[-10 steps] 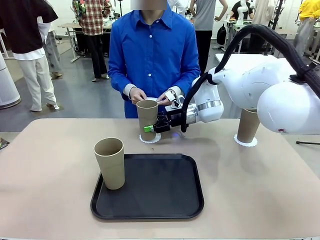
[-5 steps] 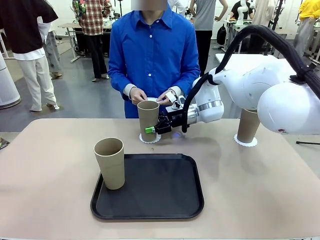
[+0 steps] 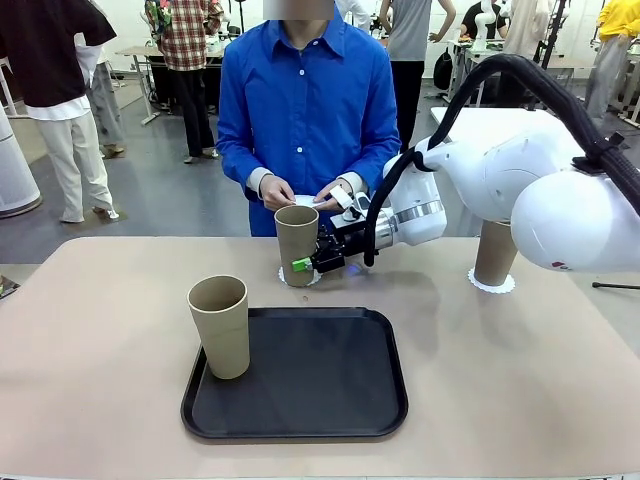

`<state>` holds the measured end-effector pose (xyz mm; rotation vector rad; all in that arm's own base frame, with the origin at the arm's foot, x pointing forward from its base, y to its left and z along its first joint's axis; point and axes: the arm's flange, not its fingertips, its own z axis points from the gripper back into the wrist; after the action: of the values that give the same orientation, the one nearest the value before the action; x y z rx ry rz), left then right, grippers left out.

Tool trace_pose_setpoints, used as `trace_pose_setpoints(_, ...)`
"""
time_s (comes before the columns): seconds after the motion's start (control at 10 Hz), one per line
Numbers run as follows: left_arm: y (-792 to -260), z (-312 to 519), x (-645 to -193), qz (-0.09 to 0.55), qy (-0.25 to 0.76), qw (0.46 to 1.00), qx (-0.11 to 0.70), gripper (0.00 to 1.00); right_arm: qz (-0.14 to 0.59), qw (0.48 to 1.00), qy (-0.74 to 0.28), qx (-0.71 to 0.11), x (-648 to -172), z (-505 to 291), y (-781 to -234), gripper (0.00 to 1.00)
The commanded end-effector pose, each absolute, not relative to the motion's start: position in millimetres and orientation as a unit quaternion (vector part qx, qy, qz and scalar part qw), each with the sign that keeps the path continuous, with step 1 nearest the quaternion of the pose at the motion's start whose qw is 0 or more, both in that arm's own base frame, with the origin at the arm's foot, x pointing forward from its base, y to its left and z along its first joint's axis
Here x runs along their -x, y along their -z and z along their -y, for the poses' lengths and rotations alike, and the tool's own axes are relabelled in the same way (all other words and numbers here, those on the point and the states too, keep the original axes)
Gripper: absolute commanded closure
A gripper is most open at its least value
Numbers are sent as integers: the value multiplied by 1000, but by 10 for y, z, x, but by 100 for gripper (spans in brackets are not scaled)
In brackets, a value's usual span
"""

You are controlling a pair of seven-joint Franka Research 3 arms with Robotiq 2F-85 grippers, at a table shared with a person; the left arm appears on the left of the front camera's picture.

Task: Place coasters on the table and set cups on them.
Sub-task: Take one Reusable plastic cup from the Flat Tray and place it on a coaster set by the human.

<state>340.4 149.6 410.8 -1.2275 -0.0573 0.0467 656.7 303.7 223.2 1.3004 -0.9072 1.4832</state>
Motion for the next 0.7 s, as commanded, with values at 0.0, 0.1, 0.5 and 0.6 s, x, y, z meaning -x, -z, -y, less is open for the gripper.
trace_pose_setpoints(0.0,-4127,-1509,-3392,30,-19,814,580,0,373,446,-617,-530,-6630,-3030,-2253,18)
trace_pose_setpoints(0.1,-4127,-1509,-3392,30,-19,814,580,0,373,445,-618,-529,-6622,-3037,-2275,18)
trace_pose_setpoints(0.5,-4127,-1509,-3392,30,-19,814,580,0,378,444,-619,-527,-6638,-3035,-2331,18)
trace_pose_setpoints(0.6,-4127,-1509,-3392,30,-19,814,580,0,378,445,-616,-528,-6656,-3025,-2314,18)
